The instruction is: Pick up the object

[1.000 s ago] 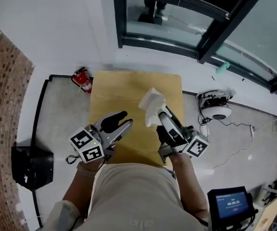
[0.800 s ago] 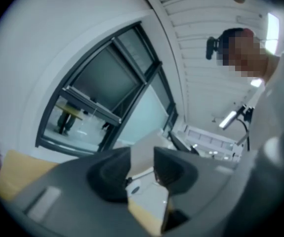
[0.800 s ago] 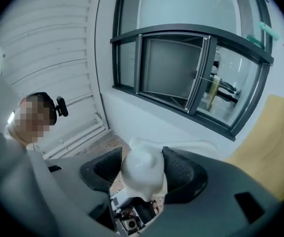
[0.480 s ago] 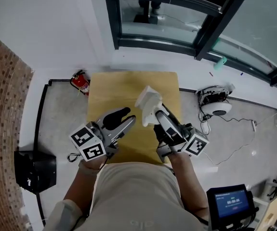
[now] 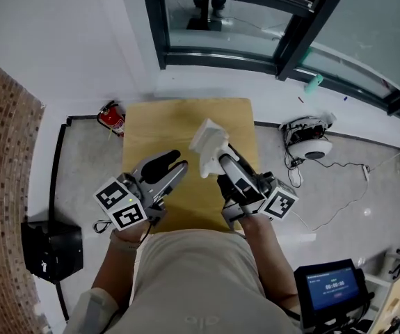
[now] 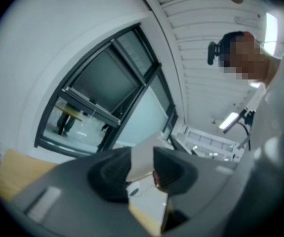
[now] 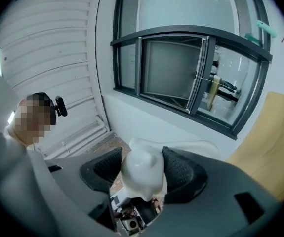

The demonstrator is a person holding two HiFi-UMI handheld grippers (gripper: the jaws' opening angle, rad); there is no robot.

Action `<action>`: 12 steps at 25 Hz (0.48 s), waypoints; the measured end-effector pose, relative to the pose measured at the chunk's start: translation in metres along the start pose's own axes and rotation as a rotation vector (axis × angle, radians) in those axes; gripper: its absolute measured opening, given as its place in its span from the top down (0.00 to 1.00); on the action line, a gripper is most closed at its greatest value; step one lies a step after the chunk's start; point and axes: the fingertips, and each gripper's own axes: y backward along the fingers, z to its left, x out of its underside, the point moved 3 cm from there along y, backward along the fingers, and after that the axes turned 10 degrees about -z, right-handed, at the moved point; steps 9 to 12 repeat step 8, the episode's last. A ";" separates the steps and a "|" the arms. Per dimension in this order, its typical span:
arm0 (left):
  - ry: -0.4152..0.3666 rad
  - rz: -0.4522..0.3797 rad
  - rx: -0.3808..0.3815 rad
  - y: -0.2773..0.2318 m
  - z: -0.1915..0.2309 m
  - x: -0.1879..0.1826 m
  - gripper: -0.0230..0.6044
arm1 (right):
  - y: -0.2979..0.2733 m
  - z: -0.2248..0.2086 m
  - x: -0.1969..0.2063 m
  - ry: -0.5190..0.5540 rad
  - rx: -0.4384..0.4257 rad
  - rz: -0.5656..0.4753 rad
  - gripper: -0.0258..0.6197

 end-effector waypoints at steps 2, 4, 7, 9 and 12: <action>0.001 0.002 0.011 -0.001 -0.001 -0.001 0.76 | 0.000 0.000 0.000 0.008 0.002 -0.004 0.55; -0.007 -0.001 0.016 -0.002 -0.001 -0.002 0.76 | -0.003 -0.002 -0.002 0.016 -0.003 0.001 0.55; -0.018 -0.018 0.004 -0.002 0.000 -0.004 0.76 | -0.009 -0.006 -0.006 0.019 -0.011 0.020 0.55; -0.021 -0.024 -0.002 -0.002 0.001 -0.004 0.76 | -0.011 -0.007 -0.007 0.018 -0.012 0.026 0.55; -0.021 -0.024 -0.002 -0.002 0.001 -0.004 0.76 | -0.011 -0.007 -0.007 0.018 -0.012 0.026 0.55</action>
